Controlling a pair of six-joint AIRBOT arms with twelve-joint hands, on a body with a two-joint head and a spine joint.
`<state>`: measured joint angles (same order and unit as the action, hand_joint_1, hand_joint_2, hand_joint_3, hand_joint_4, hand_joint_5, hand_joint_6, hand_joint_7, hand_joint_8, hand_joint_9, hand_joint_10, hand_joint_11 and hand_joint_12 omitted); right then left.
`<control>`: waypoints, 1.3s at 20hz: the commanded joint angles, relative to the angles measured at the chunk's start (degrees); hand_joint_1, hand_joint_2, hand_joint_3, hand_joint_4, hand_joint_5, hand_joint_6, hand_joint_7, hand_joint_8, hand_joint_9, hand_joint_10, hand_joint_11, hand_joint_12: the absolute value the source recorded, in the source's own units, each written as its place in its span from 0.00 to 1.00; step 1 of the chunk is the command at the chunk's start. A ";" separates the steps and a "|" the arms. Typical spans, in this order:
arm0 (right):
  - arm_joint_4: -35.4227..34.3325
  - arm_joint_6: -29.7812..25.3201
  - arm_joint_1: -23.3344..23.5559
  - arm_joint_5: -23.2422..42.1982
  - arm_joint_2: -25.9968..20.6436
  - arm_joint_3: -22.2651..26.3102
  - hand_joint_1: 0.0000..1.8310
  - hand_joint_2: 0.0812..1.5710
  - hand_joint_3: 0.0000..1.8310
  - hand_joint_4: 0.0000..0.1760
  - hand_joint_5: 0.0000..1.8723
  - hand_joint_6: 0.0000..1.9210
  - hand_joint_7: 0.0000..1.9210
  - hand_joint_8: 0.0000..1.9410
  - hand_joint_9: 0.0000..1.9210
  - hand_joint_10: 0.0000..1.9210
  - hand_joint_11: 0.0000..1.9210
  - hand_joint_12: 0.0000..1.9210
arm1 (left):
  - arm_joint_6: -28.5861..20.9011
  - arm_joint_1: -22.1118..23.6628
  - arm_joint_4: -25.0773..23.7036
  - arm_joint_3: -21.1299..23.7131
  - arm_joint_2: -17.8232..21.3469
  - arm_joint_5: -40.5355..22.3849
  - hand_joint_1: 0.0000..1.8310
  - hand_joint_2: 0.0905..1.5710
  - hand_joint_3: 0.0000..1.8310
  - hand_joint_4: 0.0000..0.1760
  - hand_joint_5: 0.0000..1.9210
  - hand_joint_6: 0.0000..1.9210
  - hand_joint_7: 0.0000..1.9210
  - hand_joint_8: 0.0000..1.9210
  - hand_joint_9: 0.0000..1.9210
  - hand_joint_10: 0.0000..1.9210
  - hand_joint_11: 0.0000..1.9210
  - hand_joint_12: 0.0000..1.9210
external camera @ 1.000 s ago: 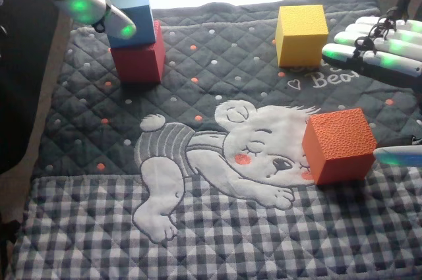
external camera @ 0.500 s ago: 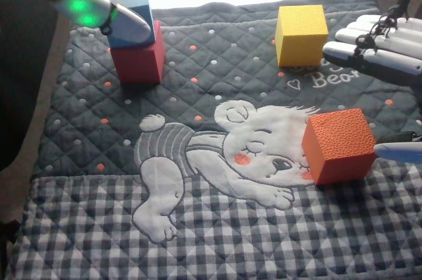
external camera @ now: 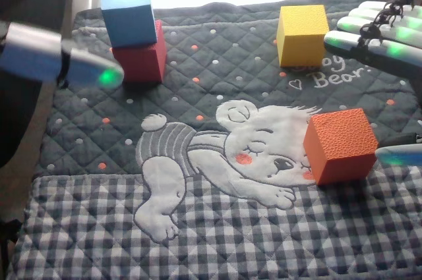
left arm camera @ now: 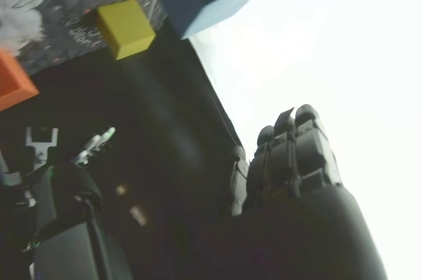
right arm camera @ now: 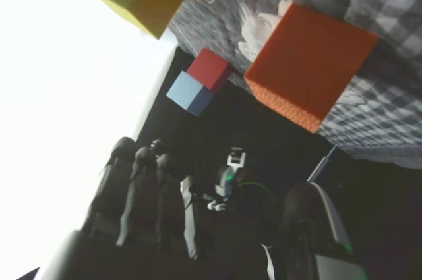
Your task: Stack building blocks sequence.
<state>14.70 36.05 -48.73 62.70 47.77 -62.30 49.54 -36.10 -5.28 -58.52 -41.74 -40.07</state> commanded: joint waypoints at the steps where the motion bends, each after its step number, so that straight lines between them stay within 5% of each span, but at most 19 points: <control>1: -1.52 -0.16 0.66 6.52 -0.06 -0.17 0.23 0.65 0.00 0.77 0.00 0.00 0.00 0.00 0.00 0.00 0.01 0.07 | -0.16 -0.50 1.94 0.72 0.45 -10.79 0.38 0.46 0.00 1.00 0.00 0.00 0.00 0.00 0.00 0.00 0.00 0.00; 2: -1.34 -0.16 0.68 6.20 0.13 -0.17 0.21 0.63 0.00 0.74 0.00 0.00 0.01 0.00 0.02 0.01 0.03 0.08 | -0.17 -2.39 3.26 1.52 0.79 -12.99 0.38 0.45 0.00 1.00 0.00 0.00 0.00 0.00 0.00 0.00 0.00 0.00; 5: -0.75 -0.16 1.31 4.40 1.57 -0.58 0.26 0.58 0.00 0.97 0.00 0.00 0.03 0.00 0.06 0.01 0.08 0.10 | -0.25 -9.56 8.25 3.50 1.18 -20.82 0.36 0.41 0.00 1.00 0.00 0.00 0.00 0.00 0.00 0.00 0.00 0.00; 6: 0.04 -0.17 2.36 2.72 3.06 -1.21 0.26 0.58 0.00 0.87 0.00 0.00 0.03 0.00 0.06 0.00 0.08 0.10 | -0.76 -13.73 10.80 4.66 1.57 -24.68 0.37 0.40 0.00 1.00 0.00 0.00 0.00 0.00 0.00 0.00 0.00 0.00; 8: 1.54 -0.17 3.92 0.41 4.60 -1.78 0.24 0.54 0.00 0.99 0.00 0.00 0.02 0.00 0.03 0.00 0.03 0.06 | -1.95 -18.35 13.37 5.78 1.79 -28.85 0.40 0.41 0.00 1.00 0.00 0.00 0.00 0.00 0.00 0.00 0.00 0.00; 9: 2.32 -0.17 4.76 -0.84 5.39 -2.03 0.24 0.53 0.00 1.00 0.00 0.00 0.03 0.00 0.03 0.00 0.03 0.06 | -3.25 -21.22 14.86 6.23 1.78 -31.29 0.40 0.40 0.00 1.00 0.00 0.00 0.00 0.00 0.00 0.00 0.00 0.00; 10: 2.63 -0.17 5.19 -1.70 5.98 -2.30 0.26 0.53 0.00 0.91 0.00 0.00 0.02 0.00 0.02 0.00 0.03 0.05 | -4.37 -23.31 15.96 6.45 1.71 -32.94 0.40 0.40 0.00 1.00 0.00 0.00 0.00 0.00 0.00 0.00 0.00 0.00; 11: 2.77 -0.17 5.37 -2.48 6.47 -2.65 0.23 0.53 0.00 0.97 0.00 0.00 0.02 0.00 0.03 0.00 0.04 0.06 | -5.41 -25.12 16.94 6.55 1.54 -34.26 0.40 0.39 0.00 1.00 0.00 0.00 0.00 0.00 0.00 0.00 0.00 0.00; 15: 2.77 -0.17 5.42 -5.85 7.34 -3.94 0.20 0.53 0.00 1.00 0.00 0.00 0.00 0.00 0.02 0.00 0.00 0.00 | -7.66 -27.73 18.39 6.55 0.82 -36.13 0.41 0.38 0.00 1.00 0.00 0.00 0.00 0.00 0.00 0.00 0.00 0.00; 17: 2.52 -0.17 5.51 -6.78 8.13 -4.66 0.23 0.55 0.00 1.00 0.00 0.00 0.04 0.00 0.07 0.01 0.06 0.03 | -9.28 -28.40 19.04 5.96 0.06 -36.60 0.42 0.38 0.00 1.00 0.00 0.00 0.00 0.00 0.00 0.00 0.00 0.00; 20: 2.27 -0.17 5.56 -7.24 9.07 -5.28 0.27 0.57 0.00 0.87 0.00 0.00 0.08 0.00 0.13 0.01 0.14 0.07 | -10.51 -28.97 19.53 5.30 -0.48 -36.62 0.42 0.39 0.00 1.00 0.00 0.00 0.00 0.00 0.00 0.00 0.00 0.00; 21: 2.15 -0.17 5.56 -7.47 9.36 -5.47 0.27 0.57 0.00 0.79 0.00 0.00 0.12 0.01 0.16 0.00 0.15 0.16 | -10.65 -29.09 19.57 5.29 -0.49 -36.76 0.42 0.39 0.00 1.00 0.00 0.00 0.00 0.00 0.00 0.00 0.00 0.00; 23: 1.91 -0.17 5.56 -7.92 9.83 -5.95 0.29 0.58 0.00 0.66 0.02 0.00 0.22 0.01 0.28 0.02 0.06 0.52 | -10.68 -29.15 19.79 5.28 -0.67 -37.06 0.43 0.40 0.00 1.00 0.00 0.00 0.00 0.00 0.00 0.00 0.00 0.00; 24: 1.84 -0.17 5.56 -8.05 10.01 -6.14 0.31 0.60 0.00 0.63 0.04 0.00 0.26 0.01 0.32 0.03 0.04 0.63 | -10.68 -29.21 19.91 5.26 -0.80 -37.18 0.43 0.40 0.00 1.00 0.00 0.00 0.00 0.00 0.00 0.00 0.00 0.00; 25: 1.73 -0.17 5.56 -8.48 10.28 -6.47 0.35 0.63 0.00 0.53 0.08 0.00 0.35 0.02 0.36 0.16 0.12 0.75 | -10.70 -29.36 20.06 5.22 -1.04 -37.33 0.42 0.40 0.00 1.00 0.00 0.00 0.00 0.00 0.00 0.00 0.00 0.00; 26: 1.68 -0.17 5.59 -8.70 10.35 -6.63 0.37 0.64 0.00 0.56 0.11 0.00 0.39 0.03 0.34 0.35 0.16 0.80 | -10.72 -29.48 20.15 5.21 -1.14 -37.36 0.42 0.40 0.00 1.00 0.00 0.00 0.00 0.00 0.00 0.00 0.00 0.00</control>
<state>17.80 36.03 -43.81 47.97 58.19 -68.75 39.33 -65.95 14.13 -52.97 -42.78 -70.15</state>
